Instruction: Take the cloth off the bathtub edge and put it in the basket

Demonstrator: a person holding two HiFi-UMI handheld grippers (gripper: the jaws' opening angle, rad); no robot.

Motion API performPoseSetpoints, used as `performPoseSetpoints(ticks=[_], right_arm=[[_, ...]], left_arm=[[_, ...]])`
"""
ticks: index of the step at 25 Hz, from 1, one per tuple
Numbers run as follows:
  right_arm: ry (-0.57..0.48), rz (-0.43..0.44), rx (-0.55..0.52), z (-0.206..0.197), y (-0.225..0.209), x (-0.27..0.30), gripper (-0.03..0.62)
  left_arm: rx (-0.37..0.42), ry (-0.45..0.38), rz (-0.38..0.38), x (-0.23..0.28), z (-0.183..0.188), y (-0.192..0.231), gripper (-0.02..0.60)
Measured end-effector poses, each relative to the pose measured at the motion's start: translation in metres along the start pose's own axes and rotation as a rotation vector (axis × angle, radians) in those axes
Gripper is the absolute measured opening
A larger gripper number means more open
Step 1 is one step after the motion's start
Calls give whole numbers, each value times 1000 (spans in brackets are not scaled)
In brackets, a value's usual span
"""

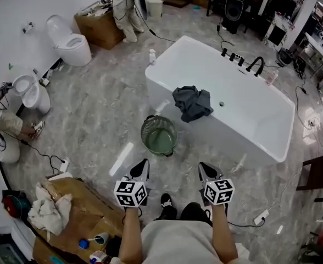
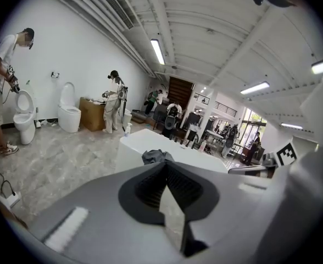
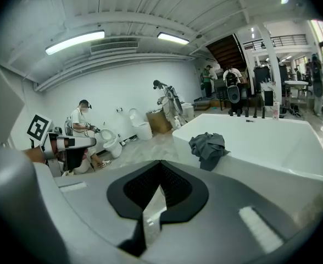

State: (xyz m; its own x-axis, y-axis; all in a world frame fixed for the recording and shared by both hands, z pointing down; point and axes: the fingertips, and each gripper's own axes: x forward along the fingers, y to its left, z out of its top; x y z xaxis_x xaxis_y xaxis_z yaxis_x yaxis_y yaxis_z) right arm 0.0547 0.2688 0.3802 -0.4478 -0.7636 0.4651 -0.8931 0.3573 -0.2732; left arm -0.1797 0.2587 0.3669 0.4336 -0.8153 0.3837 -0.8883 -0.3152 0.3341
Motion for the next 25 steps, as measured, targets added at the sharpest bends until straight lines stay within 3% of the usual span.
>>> performPoseSetpoints(ticks=[4,15,25], right_arm=[[12,-26,-19,9,-4,20,1],[-21,-76,39,46,-44,72,0],[-11,-62,136,93,-74,199,1]], left_arm=[[-31,-17,17,9,11,24,58],[-6,-12,26,46,49,54,58],[70,56,45,109,107,109,58]])
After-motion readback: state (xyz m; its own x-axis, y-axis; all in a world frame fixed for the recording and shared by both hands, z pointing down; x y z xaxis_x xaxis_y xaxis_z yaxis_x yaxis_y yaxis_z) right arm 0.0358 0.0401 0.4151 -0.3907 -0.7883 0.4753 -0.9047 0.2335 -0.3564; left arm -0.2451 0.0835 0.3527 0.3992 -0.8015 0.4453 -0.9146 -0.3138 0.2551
